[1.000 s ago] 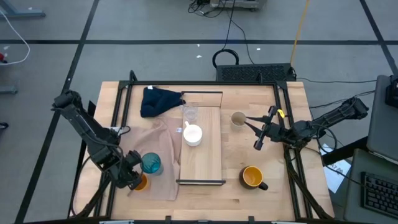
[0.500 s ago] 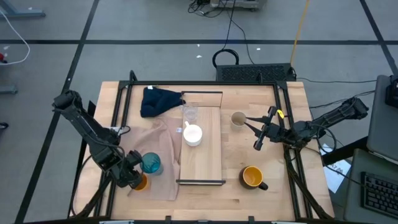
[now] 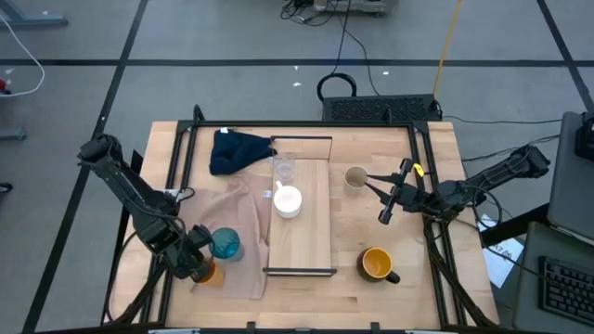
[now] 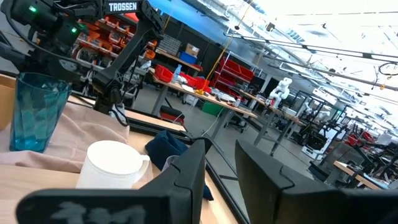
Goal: Stack small to large cups/mugs on shelf
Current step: Put the yellow cup on the shelf
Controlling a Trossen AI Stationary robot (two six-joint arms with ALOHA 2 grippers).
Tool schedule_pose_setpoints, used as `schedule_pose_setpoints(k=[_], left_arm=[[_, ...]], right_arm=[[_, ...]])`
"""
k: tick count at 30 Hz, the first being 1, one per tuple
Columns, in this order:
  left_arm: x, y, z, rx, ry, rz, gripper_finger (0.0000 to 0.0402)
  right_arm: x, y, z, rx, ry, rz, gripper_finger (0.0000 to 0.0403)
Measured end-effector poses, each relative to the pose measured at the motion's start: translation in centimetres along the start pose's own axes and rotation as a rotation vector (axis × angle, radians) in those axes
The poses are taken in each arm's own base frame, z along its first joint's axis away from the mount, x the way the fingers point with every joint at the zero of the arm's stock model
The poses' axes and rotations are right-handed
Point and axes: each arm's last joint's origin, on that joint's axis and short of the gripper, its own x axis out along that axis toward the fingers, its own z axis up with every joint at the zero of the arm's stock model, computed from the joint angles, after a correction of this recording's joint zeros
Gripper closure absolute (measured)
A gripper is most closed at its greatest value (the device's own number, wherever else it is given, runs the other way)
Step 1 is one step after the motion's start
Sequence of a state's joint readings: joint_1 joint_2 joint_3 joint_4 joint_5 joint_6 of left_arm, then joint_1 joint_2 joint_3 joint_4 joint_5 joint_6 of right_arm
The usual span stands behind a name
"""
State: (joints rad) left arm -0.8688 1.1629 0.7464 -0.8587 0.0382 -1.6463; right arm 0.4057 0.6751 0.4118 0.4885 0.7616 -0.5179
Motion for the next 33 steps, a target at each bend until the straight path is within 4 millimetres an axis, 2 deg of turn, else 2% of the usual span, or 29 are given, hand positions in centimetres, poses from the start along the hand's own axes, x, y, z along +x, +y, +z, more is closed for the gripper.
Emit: schedule_pose_setpoints(k=[6, 16, 26, 33], left_arm=[[-0.5, -0.4, -0.2, 0.084, 0.052, -0.012, 0.0395], [-3.5, -1.1, -0.5, 0.1, 0.101, -0.113, 0.0398], [-8.7, -1.9, -0.7, 0.173, 0.048, -0.237, 0.04], [-13.0, -2.8, 0.1, 0.344, -0.207, -0.298, 0.04]], right_arm=[[0.0, 0.0, 0.0, -0.008, 0.0, 0.0, 0.0321], [0.0, 0.0, 0.0, -0.018, -0.001, 0.0, 0.0321], [0.0, 0.0, 0.0, -0.019, -0.002, 0.003, 0.0321], [0.0, 0.0, 0.0, -0.013, -0.002, 0.002, 0.0321]])
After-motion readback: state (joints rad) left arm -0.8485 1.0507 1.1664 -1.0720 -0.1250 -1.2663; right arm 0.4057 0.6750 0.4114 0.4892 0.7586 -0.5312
